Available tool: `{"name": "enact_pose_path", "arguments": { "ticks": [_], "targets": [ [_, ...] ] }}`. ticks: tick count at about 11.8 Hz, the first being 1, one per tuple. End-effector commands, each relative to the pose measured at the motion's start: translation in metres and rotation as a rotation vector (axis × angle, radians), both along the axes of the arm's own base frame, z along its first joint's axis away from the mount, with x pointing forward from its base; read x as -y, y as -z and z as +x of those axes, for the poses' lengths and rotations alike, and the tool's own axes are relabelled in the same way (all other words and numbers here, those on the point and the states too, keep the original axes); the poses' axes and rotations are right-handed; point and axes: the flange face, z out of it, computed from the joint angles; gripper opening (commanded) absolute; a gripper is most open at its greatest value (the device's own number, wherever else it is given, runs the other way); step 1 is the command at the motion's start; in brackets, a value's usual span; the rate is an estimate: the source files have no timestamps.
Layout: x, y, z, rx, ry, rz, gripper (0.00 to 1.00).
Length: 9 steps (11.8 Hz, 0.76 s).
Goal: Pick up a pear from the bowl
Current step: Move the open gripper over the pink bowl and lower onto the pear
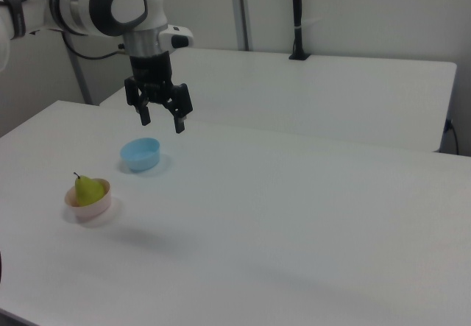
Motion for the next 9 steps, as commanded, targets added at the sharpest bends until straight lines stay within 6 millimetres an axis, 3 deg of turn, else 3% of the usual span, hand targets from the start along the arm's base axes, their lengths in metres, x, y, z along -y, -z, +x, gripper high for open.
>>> {"name": "enact_pose_path", "arguments": {
  "ticks": [1,6,8,9],
  "targets": [
    [-0.001,-0.002,-0.011,-0.014,-0.010,-0.010,1.00],
    [-0.011,0.003,-0.008,-0.017,-0.027,-0.011,1.00],
    [-0.041,0.007,-0.006,-0.021,-0.079,-0.015,1.00],
    [-0.068,0.014,-0.005,-0.032,-0.124,-0.017,1.00]
  ]
}}
